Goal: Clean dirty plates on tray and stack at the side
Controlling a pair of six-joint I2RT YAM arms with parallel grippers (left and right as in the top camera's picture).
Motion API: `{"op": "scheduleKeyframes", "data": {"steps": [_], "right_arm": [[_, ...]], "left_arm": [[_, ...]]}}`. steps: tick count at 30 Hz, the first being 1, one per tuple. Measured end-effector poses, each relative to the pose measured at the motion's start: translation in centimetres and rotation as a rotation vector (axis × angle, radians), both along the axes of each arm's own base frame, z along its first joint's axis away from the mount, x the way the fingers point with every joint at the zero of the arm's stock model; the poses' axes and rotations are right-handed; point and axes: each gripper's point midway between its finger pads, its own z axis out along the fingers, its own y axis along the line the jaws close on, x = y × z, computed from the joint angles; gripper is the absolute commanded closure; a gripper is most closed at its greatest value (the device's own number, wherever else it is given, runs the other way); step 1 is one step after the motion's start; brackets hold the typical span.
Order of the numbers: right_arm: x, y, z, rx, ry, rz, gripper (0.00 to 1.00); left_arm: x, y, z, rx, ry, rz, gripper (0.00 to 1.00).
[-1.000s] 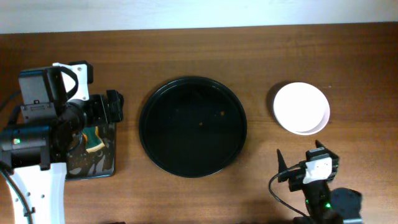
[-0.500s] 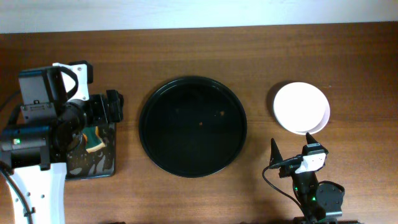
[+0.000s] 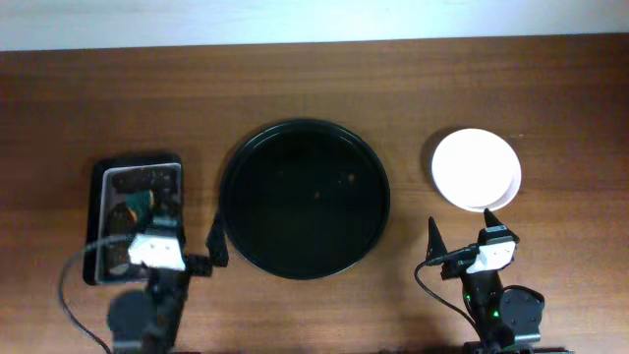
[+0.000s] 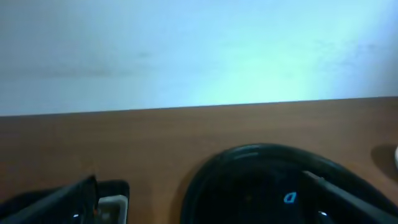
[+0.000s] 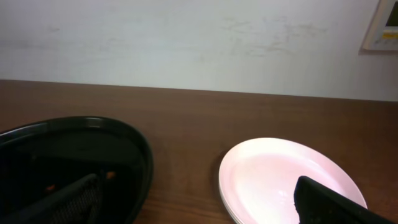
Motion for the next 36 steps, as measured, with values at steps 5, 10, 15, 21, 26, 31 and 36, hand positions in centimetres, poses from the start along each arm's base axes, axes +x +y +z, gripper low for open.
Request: {"op": "scheduleKeyframes", "data": {"steps": [5, 10, 15, 21, 26, 31, 36], "right_arm": [[0.0, 0.0, 0.0, 0.001, -0.001, 0.000, 0.01], [0.0, 0.0, 0.0, 0.000, -0.001, 0.000, 0.01], [0.0, 0.0, 0.0, 0.000, -0.001, 0.000, 0.01], [0.0, 0.0, 0.0, 0.000, -0.001, 0.000, 0.02], [0.0, 0.0, 0.0, 0.000, -0.001, 0.000, 0.01], [0.0, 0.0, 0.0, 0.001, -0.001, 0.000, 0.01], [0.0, 0.0, 0.0, 0.000, -0.001, 0.000, 0.01]], "left_arm": [[-1.1, 0.4, -4.5, 0.000, -0.115, 0.021, 0.01], [-1.0, 1.0, -7.3, 0.007, -0.018, 0.055, 0.01], [-1.0, 1.0, -7.4, 0.008, -0.018, 0.057, 0.01], [-1.0, 1.0, -7.4, 0.008, -0.018, 0.057, 0.01], [-1.0, 1.0, -7.4, 0.008, -0.018, 0.057, 0.01], [-1.0, 1.0, -7.4, 0.008, -0.018, 0.057, 0.01], [-1.0, 1.0, -7.4, 0.008, -0.018, 0.057, 0.01]]}}
